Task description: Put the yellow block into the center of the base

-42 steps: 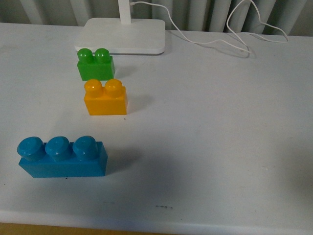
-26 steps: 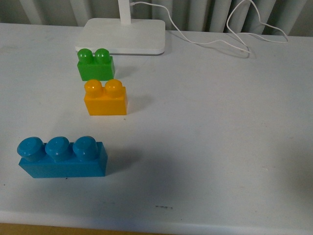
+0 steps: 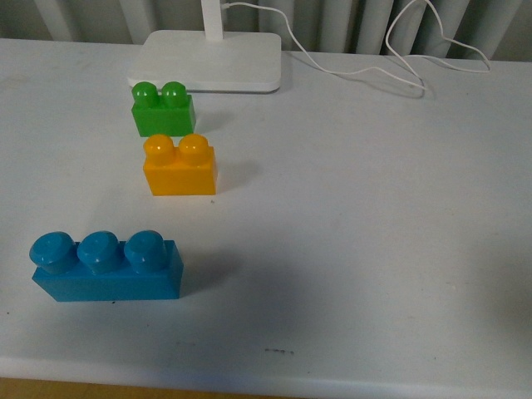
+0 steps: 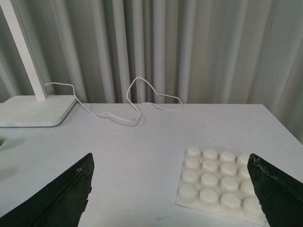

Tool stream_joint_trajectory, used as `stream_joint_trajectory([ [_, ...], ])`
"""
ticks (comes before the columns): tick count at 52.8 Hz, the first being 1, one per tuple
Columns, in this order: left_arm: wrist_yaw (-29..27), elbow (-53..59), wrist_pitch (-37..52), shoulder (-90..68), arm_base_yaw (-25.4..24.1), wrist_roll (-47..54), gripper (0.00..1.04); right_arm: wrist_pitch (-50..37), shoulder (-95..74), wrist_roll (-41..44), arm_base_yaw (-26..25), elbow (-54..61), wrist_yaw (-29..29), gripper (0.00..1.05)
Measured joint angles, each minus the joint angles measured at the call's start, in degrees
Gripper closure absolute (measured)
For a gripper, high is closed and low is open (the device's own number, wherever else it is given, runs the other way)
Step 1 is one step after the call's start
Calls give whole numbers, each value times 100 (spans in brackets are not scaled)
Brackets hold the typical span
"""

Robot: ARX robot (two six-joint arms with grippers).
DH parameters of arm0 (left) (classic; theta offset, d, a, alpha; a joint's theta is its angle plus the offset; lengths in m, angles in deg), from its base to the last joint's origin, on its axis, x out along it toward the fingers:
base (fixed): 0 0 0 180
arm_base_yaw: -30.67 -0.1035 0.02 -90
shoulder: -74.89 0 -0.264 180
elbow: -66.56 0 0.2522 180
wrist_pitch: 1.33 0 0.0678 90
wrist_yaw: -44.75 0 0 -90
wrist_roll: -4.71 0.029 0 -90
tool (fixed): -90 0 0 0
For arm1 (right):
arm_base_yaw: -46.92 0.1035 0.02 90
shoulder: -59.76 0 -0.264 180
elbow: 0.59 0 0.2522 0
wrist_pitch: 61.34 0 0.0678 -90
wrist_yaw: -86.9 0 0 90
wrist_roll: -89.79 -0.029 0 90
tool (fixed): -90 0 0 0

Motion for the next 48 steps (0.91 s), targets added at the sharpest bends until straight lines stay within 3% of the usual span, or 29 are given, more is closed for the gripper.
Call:
stream_joint_trajectory([
  [22, 0, 0, 0, 0, 0, 0, 6, 11, -4, -2, 2, 0, 13, 9],
  [25, 0, 0, 0, 0, 0, 0, 6, 470, -199, -116, 55, -162, 236, 9],
  [28, 0, 0, 0, 0, 0, 0, 6, 804, -638, -195, 28, -352, 264, 9],
  [41, 0, 0, 0, 0, 0, 0, 6, 778, -3259, -192, -553, -1414, -643, 9],
  [48, 0, 0, 0, 0, 0, 0, 6, 861, -4725, -101, -579, -2142, -621, 9],
])
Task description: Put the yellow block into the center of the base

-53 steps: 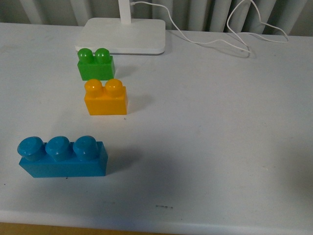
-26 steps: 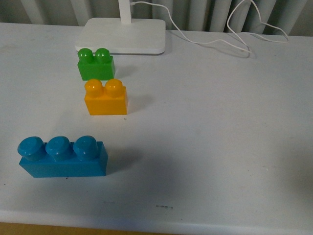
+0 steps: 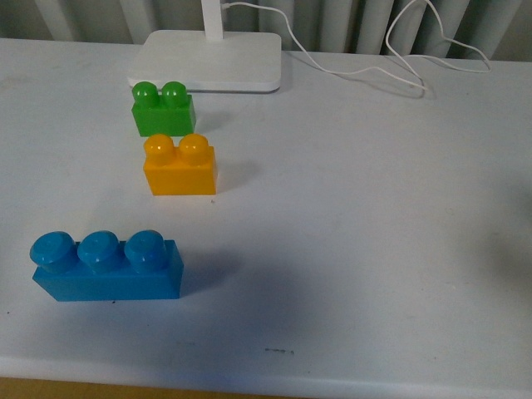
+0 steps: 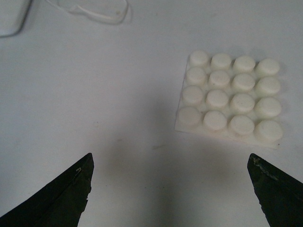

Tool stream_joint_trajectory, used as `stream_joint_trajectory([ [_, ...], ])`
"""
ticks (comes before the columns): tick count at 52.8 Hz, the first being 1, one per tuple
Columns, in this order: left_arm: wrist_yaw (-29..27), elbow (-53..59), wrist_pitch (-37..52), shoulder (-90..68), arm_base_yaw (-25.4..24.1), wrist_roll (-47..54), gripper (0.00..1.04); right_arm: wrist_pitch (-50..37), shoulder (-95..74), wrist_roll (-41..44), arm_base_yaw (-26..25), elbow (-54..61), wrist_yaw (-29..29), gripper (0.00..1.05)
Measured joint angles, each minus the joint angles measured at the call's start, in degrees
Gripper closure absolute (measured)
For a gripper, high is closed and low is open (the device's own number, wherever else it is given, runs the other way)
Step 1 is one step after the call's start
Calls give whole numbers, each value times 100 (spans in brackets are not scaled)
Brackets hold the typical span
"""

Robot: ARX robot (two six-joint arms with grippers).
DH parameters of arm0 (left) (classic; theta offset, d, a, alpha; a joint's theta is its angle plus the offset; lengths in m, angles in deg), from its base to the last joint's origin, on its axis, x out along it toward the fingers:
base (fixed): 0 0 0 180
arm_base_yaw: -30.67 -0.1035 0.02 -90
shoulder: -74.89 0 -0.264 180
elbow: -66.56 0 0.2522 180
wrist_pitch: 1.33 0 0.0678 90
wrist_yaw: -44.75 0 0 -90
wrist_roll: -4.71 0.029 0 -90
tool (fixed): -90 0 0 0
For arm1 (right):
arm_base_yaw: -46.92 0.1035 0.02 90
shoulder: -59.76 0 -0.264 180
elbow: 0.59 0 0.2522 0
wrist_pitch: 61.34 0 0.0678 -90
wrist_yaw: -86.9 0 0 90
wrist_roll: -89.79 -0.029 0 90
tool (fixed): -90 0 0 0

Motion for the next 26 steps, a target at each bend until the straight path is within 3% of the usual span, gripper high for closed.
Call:
stream_joint_trajectory([
  [14, 0, 0, 0, 0, 0, 0, 6, 529, -3342, 422, 221, -2065, 376, 9],
  [26, 0, 0, 0, 0, 0, 0, 6, 726, -4308, 584, 249, -2839, 772, 9],
])
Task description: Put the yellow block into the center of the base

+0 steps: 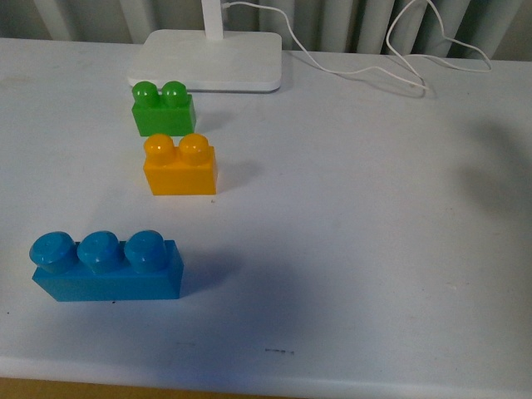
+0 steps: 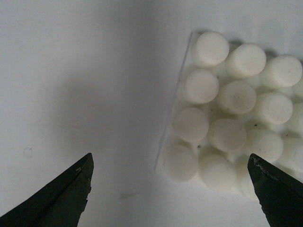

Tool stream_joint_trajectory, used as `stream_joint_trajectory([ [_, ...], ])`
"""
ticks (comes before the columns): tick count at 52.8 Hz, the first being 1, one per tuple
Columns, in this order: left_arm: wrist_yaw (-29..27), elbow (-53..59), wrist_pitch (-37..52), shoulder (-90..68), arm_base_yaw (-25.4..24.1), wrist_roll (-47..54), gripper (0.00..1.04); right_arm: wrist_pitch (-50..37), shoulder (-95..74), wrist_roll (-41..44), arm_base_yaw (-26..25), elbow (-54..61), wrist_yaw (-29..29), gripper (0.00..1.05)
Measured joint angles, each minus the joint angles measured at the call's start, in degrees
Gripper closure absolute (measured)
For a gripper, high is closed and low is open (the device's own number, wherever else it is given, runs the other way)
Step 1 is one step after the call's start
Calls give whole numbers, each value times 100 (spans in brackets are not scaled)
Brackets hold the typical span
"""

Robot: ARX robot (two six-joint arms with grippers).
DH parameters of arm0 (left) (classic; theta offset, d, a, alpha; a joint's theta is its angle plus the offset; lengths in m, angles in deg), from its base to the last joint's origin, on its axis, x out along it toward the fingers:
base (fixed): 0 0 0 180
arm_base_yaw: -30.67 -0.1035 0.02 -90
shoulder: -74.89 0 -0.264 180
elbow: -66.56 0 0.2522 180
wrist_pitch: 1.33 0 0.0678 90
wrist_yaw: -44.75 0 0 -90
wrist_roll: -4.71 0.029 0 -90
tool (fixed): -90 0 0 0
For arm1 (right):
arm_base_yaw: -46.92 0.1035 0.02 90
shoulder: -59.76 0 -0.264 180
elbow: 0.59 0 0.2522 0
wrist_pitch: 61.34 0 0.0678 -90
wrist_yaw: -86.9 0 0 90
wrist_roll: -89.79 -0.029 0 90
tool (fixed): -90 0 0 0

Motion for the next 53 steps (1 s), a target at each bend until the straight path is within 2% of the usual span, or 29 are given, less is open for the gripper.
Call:
stream_joint_trajectory([
  [13, 0, 0, 0, 0, 0, 0, 6, 74, -540, 129, -146, -431, 223, 9],
  [39, 0, 0, 0, 0, 0, 0, 6, 350, -691, 553, -800, -695, 2, 9],
  [53, 0, 0, 0, 0, 0, 0, 6, 334, -970, 636, -876, -752, 50, 9],
])
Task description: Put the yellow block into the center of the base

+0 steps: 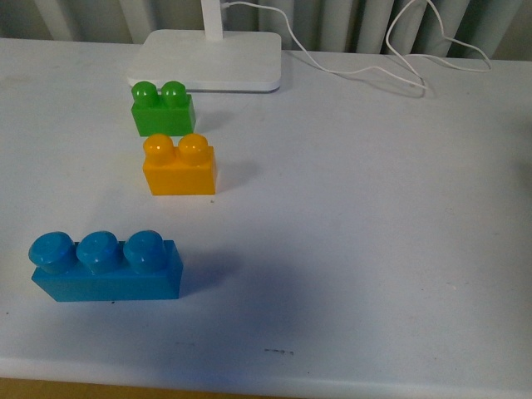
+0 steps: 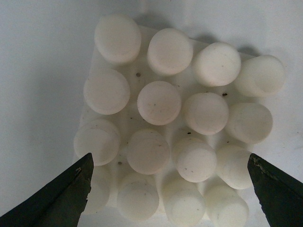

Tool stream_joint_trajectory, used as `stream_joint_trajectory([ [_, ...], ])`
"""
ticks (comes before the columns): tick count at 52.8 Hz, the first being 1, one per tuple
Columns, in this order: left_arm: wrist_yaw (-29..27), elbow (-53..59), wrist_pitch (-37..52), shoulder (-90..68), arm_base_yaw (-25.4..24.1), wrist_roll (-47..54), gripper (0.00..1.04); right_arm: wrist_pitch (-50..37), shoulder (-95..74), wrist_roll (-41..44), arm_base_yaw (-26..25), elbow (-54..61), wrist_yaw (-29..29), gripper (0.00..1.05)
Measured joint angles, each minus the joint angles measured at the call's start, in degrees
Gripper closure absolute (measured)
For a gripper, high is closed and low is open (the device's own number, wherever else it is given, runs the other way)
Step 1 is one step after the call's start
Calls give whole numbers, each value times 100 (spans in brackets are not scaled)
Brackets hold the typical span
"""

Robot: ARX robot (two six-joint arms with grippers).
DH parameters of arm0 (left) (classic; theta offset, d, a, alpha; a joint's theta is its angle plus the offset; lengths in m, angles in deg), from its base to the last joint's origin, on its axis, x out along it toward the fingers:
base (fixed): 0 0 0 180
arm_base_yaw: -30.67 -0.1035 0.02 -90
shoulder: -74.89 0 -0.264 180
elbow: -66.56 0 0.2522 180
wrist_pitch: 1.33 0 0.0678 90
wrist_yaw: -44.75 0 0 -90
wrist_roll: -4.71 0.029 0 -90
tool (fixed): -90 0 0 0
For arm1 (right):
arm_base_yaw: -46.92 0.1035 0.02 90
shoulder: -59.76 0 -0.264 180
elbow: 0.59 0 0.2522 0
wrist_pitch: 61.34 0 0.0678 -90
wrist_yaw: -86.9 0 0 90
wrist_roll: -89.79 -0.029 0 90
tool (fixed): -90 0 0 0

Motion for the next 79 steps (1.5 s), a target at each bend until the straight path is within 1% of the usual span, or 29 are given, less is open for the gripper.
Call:
stream_joint_trajectory([
  [19, 0, 0, 0, 0, 0, 0, 6, -129, -127, 39, 11, 26, -9, 9],
  [27, 0, 0, 0, 0, 0, 0, 6, -247, -188, -103, -20, 4, 31, 9],
  [40, 0, 0, 0, 0, 0, 0, 6, 39, -164, -129, -46, -138, -136, 9],
  [46, 0, 0, 0, 0, 0, 0, 6, 157, -109, -39, -122, -208, -160, 9],
  [57, 0, 0, 0, 0, 0, 0, 6, 227, -146, 151, -470, -448, -55, 9],
  [70, 0, 0, 0, 0, 0, 0, 6, 11, -529, 175, -516, -448, 146, 9],
  [79, 0, 0, 0, 0, 0, 0, 6, -50, -601, 168, -511, -391, 105, 9],
])
